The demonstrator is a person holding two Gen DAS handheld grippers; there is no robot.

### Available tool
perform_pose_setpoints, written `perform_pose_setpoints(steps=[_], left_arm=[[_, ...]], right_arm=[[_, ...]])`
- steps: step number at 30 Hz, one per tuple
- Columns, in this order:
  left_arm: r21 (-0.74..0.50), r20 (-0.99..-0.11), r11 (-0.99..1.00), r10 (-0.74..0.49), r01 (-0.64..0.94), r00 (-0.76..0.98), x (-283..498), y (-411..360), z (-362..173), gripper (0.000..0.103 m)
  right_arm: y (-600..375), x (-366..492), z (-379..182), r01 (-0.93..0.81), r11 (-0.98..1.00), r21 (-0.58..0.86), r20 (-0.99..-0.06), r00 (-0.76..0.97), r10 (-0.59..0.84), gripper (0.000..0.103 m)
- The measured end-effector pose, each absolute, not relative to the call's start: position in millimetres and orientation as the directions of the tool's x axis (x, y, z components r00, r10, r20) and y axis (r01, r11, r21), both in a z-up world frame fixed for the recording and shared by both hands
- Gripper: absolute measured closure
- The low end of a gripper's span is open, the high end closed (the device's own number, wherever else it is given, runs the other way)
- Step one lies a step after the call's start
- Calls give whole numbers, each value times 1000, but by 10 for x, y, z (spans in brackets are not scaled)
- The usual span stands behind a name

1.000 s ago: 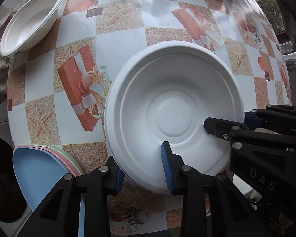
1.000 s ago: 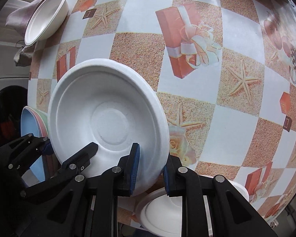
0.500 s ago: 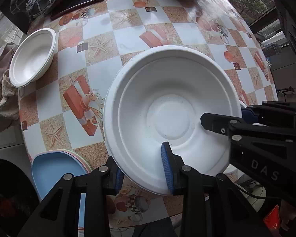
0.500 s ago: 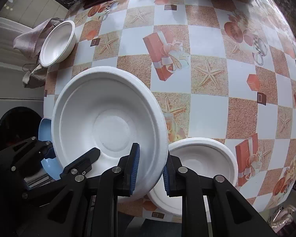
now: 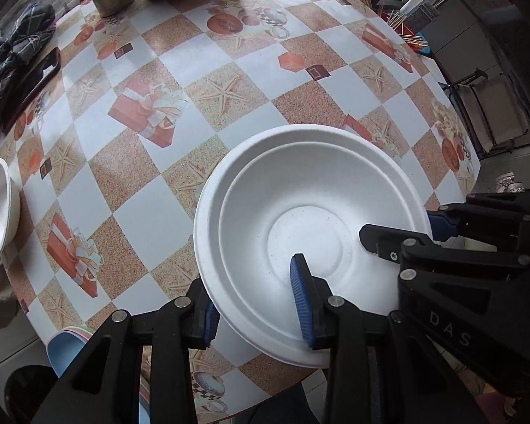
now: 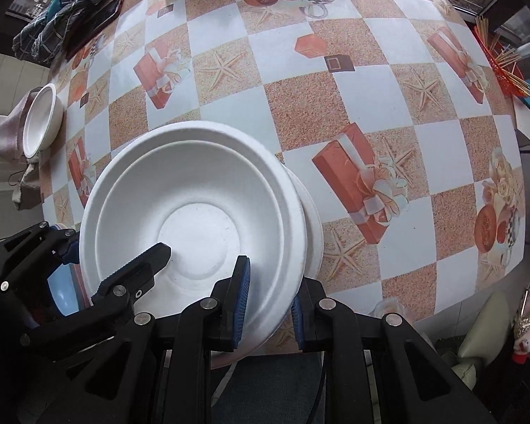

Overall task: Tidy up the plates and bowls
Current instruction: 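Carry the second bowl into the first bowl and open both grippers, then move both grippers to the rim of the third white bowl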

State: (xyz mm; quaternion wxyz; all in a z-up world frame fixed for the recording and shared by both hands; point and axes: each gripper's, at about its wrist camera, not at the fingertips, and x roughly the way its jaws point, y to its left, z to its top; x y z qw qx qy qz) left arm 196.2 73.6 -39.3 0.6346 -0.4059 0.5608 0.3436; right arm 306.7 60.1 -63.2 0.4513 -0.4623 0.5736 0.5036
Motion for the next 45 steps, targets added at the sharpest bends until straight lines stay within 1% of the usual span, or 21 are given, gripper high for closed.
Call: perform_pose_setpoints(steps=[5,8,10,11,13,14,15,16,21,24,27,34,40,45], left_arm=[[-137,-990,457,-38,-879,134,2066,754,-469,65],[-136,-991,459,-50,-878,127,2046,748,-507,60],[-127,-992,451,-54,-883,115,1997,740,-523,44],[-128,-992,444,-54,-887,116,1957,736,-520,42],[-143,-990,427,-60,-893,130,1861,741,-509,39],[-149,-989,414,-60,-898,136,1798,747,-498,39],[-155,-988,400,-59,-903,143,1734,755,-486,37],[-162,-987,383,-56,-909,153,1662,764,-466,35],[-191,-981,268,-17,-944,193,1222,796,-348,32],[-180,-982,209,18,-961,188,986,787,-283,31],[-175,-982,154,47,-973,184,776,781,-200,31],[-166,-977,23,133,-986,168,251,960,33,31],[-172,-967,-121,209,-978,144,-360,1214,238,31],[-111,-966,-240,256,-964,47,-908,1458,285,29]], right_arm=[[600,3184,-698,-982,103,156,-984,-164,-76,79],[620,3211,-696,-980,116,165,-982,-173,-70,79],[632,3209,-683,-979,118,168,-982,-177,-67,79],[639,3207,-677,-979,119,164,-983,-173,-69,79],[651,3222,-665,-981,121,152,-984,-161,-71,68],[662,3237,-648,-981,125,150,-985,-159,-66,46],[676,3264,-622,-980,131,150,-986,-158,-56,27],[671,3293,-594,-978,140,153,-986,-160,-41,22],[735,3427,-512,-973,197,117,-992,-125,-26,21],[797,3428,-455,-965,222,140,-989,-148,-21,21],[911,3270,-361,-968,192,163,-986,-168,-6,21],[1342,2475,-132,-971,34,238,-971,-238,13,21],[1710,1604,-128,-954,-105,282,-959,-280,-33,21],[1999,1021,-198,-943,-165,288,-958,-285,-40,21]])
